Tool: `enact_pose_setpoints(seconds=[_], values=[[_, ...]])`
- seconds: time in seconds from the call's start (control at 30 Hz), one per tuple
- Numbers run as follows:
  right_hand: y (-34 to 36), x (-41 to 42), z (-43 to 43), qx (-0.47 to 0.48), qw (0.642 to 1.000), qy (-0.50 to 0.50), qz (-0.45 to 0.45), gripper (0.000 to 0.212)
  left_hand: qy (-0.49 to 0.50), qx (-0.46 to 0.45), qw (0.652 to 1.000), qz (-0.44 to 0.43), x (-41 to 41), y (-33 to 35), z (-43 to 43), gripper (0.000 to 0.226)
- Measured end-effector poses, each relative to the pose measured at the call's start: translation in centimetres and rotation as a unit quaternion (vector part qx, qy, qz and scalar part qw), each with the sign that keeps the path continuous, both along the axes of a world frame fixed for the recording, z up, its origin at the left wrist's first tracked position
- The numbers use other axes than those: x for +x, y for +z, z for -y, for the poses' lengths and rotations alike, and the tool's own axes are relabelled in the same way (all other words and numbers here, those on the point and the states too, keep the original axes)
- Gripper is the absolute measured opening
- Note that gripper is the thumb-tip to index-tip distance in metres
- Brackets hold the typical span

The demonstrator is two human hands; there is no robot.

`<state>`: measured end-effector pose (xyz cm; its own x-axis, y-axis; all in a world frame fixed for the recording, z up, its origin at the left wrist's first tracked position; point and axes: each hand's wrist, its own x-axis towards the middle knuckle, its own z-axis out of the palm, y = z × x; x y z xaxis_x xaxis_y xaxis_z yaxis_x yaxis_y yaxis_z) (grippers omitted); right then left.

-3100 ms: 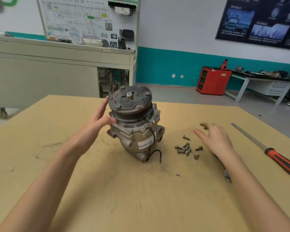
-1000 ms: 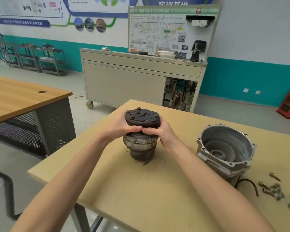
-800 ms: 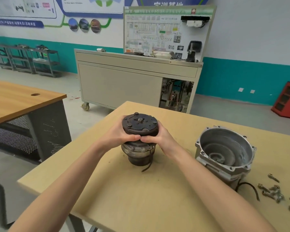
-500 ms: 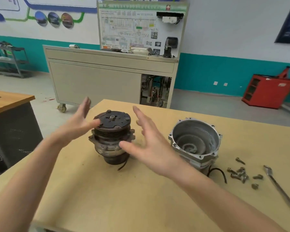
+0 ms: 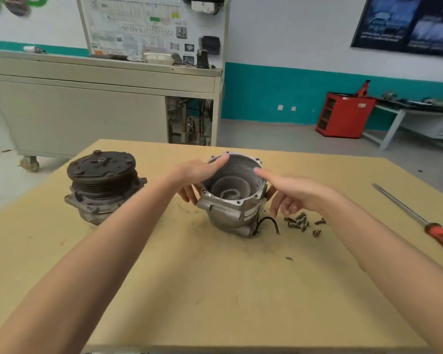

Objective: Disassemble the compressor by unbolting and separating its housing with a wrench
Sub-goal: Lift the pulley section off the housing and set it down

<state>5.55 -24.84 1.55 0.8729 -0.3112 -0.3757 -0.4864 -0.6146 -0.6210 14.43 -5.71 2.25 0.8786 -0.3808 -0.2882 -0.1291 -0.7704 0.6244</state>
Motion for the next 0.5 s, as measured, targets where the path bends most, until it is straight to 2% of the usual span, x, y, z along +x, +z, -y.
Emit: enact_pose_setpoints(seconds=[0.07, 0.1, 0.2, 0.23, 0.3, 0.4, 0.5], values=[[0.3, 0.5, -0.2, 0.001, 1.0, 0.013, -0.004, 0.059, -0.018, 0.016, 0.998, -0.059, 0.8, 0.6, -0.3, 0.099], [0.5, 0.6, -0.3, 0.005, 1.0, 0.02, -0.008, 0.049, -0.034, 0.017, 0.996, -0.081, 1.0, 0.7, -0.5, 0.096], [1.1, 0.7, -0.5, 0.033, 0.999, 0.034, -0.008, 0.027, -0.058, 0.004, 0.994, -0.091, 1.0, 0.7, -1.0, 0.057], [1.3, 0.8, -0.6, 0.042, 0.999, 0.034, -0.007, 0.024, -0.057, -0.008, 0.995, -0.081, 0.8, 0.6, -1.0, 0.042], [1.3, 1.0, -0.8, 0.066, 0.997, 0.033, -0.007, 0.024, -0.046, -0.038, 0.996, -0.063, 0.4, 0.2, -1.1, 0.028], [1.0, 0.7, -1.0, 0.1, 0.994, 0.027, 0.016, 0.019, -0.042, -0.059, 0.996, -0.043, -0.1, -0.5, -1.6, 0.021], [0.2, -0.5, -1.6, 0.086, 0.993, 0.029, 0.078, 0.014, -0.058, -0.082, 0.995, -0.001, -1.1, -1.8, -2.4, 0.019]])
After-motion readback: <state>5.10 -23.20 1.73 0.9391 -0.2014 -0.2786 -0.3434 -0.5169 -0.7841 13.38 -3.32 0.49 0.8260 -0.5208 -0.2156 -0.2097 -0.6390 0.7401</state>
